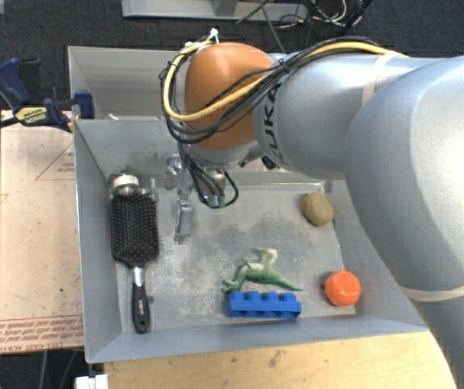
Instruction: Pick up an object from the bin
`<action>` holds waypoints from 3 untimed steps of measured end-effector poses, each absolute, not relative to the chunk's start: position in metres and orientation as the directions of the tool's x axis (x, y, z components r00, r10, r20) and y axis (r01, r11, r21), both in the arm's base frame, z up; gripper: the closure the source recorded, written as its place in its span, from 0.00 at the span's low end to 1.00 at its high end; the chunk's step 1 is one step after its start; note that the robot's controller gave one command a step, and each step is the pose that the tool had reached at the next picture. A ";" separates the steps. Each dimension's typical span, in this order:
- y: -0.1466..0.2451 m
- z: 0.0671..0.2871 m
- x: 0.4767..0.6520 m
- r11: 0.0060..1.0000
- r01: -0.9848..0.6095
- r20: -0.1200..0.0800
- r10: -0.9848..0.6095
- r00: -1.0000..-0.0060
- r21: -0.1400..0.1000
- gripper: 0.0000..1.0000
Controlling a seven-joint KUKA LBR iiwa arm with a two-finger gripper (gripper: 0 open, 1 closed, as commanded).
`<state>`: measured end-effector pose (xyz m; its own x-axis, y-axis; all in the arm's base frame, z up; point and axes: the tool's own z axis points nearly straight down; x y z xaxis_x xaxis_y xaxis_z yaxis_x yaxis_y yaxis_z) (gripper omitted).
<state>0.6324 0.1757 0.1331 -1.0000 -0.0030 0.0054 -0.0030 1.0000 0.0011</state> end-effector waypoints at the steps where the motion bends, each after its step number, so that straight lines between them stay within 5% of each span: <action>1: 0.175 0.138 0.634 1.000 -0.001 -0.001 -0.001 -1.000 0.002 0.00; 2: 0.196 0.117 0.644 0.998 -0.068 -0.012 -0.068 -0.998 0.001 0.00; 3: 0.234 0.089 0.608 0.983 -0.182 -0.020 -0.182 -0.983 -0.012 0.00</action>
Offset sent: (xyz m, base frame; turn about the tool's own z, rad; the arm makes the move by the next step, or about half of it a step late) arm 0.0166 0.0563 -0.0631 -0.1762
